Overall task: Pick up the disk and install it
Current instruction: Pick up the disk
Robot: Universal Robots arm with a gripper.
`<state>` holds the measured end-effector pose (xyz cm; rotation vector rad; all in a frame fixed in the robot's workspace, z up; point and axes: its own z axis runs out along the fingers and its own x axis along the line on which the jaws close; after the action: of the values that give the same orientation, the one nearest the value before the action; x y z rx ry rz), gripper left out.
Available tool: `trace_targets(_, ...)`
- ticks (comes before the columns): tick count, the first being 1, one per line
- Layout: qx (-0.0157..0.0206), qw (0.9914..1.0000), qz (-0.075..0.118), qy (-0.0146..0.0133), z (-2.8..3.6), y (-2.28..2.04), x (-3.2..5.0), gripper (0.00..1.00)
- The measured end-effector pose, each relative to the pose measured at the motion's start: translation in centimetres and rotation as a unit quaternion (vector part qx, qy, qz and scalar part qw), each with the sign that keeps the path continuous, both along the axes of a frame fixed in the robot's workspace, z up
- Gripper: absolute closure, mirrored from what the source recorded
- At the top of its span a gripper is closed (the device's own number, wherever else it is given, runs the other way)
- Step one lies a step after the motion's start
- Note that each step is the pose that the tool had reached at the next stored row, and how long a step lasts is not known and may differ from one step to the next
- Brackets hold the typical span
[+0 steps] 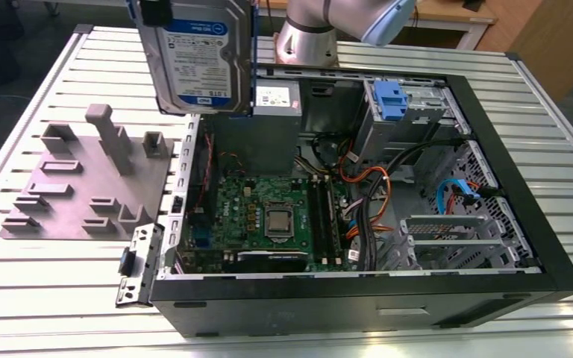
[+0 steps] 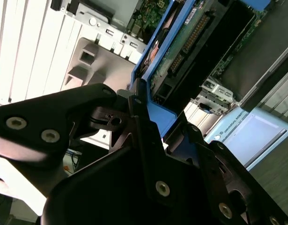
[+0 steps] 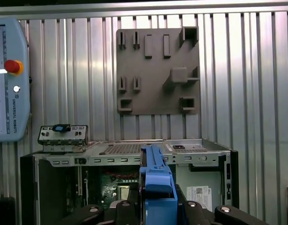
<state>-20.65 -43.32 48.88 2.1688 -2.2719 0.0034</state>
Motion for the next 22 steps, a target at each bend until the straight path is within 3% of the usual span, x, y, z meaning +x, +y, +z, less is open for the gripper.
trace_targets(11, 0.0000, 1.00000, 0.000, 0.0000, -0.03, -0.01, 2.88, 0.63)
trace_targets(18, 0.0000, 1.00000, 0.000, 0.0000, -0.08, -0.01, 3.71, 0.63)
trace_targets(22, 0.0000, 1.00000, 0.000, 0.0000, -0.08, -0.01, 3.78, 0.63)
